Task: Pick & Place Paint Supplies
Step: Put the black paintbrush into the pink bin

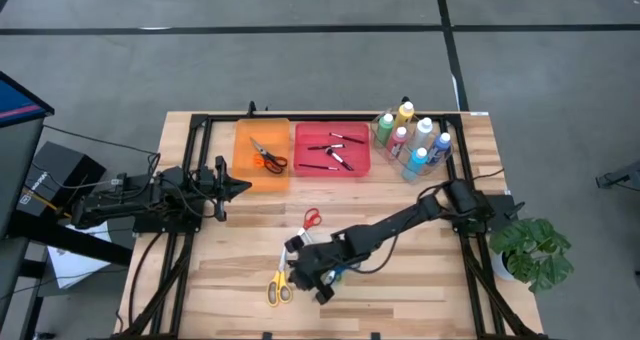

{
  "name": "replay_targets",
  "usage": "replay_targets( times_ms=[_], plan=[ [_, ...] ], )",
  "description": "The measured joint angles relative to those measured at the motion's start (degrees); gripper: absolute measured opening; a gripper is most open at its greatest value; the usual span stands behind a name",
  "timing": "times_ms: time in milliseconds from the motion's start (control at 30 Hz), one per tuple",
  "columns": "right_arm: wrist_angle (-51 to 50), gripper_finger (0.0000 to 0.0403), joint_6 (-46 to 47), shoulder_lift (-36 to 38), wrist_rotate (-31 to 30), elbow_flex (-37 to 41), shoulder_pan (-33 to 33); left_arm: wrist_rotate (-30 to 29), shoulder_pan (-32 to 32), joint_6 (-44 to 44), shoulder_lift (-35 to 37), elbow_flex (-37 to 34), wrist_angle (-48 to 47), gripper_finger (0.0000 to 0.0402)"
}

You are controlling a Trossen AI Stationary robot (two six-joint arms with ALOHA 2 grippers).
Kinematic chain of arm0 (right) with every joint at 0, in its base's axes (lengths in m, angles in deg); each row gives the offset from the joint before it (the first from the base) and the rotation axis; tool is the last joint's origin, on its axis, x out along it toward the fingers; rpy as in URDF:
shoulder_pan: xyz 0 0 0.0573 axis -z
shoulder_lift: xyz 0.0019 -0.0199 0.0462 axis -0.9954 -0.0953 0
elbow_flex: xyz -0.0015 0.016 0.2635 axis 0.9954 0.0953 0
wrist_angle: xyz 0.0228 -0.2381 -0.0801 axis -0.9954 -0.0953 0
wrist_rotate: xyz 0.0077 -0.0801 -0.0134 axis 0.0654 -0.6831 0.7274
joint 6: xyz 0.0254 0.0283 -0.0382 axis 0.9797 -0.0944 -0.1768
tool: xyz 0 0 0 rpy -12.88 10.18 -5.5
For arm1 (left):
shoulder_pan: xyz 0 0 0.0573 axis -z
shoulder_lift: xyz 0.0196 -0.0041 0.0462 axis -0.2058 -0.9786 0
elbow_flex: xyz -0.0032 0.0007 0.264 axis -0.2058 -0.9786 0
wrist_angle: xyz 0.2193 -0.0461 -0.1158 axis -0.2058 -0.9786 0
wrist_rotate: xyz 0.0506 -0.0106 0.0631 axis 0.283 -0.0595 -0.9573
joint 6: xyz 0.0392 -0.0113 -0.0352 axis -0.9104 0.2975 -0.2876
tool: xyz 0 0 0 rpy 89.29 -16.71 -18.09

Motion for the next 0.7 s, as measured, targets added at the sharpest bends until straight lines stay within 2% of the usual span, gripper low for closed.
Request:
replay_targets(
  times_ms=[67,333,700],
  plan=[
    [0.93,0.0,-1.25,1.87,-2.25,0.01,-0.8,0.02,0.0,-0.02,0.0,0.0,0.0,0.0002],
    [3.52,0.0,-9.52,10.96,-20.32,-0.11,-5.32,0.02,0.01,-0.02,0.0,0.0,0.02,0.0002],
    [12.73,0.0,-22.99,18.62,-35.12,-0.17,-13.07,0.0,0.02,-0.01,0.0,0.0,0.02,0.0002]
  ],
)
